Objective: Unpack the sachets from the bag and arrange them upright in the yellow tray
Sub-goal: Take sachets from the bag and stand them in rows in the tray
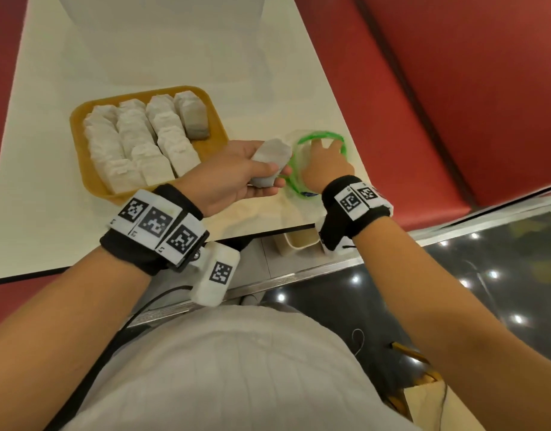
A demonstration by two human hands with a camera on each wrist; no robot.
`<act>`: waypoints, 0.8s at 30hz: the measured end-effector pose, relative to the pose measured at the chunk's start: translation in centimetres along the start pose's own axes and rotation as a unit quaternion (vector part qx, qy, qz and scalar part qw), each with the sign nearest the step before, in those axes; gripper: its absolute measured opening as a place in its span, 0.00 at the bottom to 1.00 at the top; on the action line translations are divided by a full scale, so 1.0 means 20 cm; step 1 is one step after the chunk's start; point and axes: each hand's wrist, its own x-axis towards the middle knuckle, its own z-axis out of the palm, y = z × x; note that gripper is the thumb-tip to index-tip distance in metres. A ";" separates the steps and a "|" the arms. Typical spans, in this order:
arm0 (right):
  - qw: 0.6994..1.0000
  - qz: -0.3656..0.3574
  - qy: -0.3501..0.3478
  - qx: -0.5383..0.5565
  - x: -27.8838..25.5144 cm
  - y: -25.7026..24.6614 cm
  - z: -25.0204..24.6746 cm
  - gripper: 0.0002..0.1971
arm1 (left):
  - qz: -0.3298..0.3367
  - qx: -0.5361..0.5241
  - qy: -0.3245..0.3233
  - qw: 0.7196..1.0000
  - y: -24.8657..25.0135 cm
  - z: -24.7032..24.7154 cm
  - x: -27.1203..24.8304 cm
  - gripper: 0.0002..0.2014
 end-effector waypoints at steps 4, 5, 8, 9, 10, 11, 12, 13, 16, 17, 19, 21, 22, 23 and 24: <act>1.000 0.000 0.010 -0.010 0.03 -0.07 0.01 0.23 | 0.002 0.007 -0.007 1.000 0.01 0.04 0.03 0.14; 0.999 -0.019 0.026 -0.002 0.05 -0.07 0.01 0.19 | 0.001 0.009 -0.009 1.000 0.01 0.05 0.04 0.14; 0.994 -0.075 0.061 0.044 0.07 -0.05 0.00 0.09 | -0.011 0.012 -0.012 1.000 0.01 0.06 0.07 0.15; 0.991 -0.091 0.063 0.071 0.08 -0.03 0.00 0.09 | -0.017 0.012 -0.012 1.000 0.01 0.06 0.08 0.14; 0.987 -0.100 0.059 0.115 0.08 -0.01 -0.01 0.07 | -0.022 0.010 -0.009 1.000 0.00 0.06 0.09 0.14; 0.978 -0.112 0.059 0.163 0.08 0.02 -0.03 0.04 | -0.026 0.006 -0.004 1.000 0.00 0.06 0.10 0.15; 0.968 -0.120 0.064 0.209 0.07 0.04 -0.05 0.07 | -0.029 0.001 0.003 1.000 0.00 0.06 0.10 0.15; 0.957 -0.129 0.073 0.249 0.05 0.06 -0.07 0.10 | -0.031 -0.003 0.008 0.999 -0.01 0.05 0.11 0.16; 0.907 -0.143 0.063 0.391 -0.04 0.09 -0.14 0.12 | -0.036 -0.018 0.020 0.999 -0.01 0.04 0.11 0.17; 0.892 -0.149 0.060 0.423 -0.06 0.11 -0.15 0.11 | -0.035 -0.020 0.023 0.999 -0.01 0.04 0.11 0.17; 0.873 -0.149 0.048 0.462 -0.06 0.13 -0.15 0.06 | -0.036 -0.024 0.029 0.999 -0.01 0.03 0.12 0.18; 0.860 -0.145 0.038 0.488 -0.05 0.14 -0.13 0.07 | -0.036 -0.034 0.033 0.998 -0.01 0.03 0.12 0.18; 0.857 -0.142 0.037 0.494 -0.05 0.14 -0.12 0.08 | -0.037 -0.041 0.034 0.998 -0.01 0.03 0.13 0.17; 0.853 -0.137 0.037 0.503 -0.04 0.14 -0.11 0.09 | -0.037 -0.046 0.035 0.998 -0.01 0.03 0.13 0.16; 0.849 -0.131 0.040 0.511 -0.04 0.13 -0.10 0.09 | -0.038 -0.050 0.035 0.997 -0.01 0.04 0.13 0.15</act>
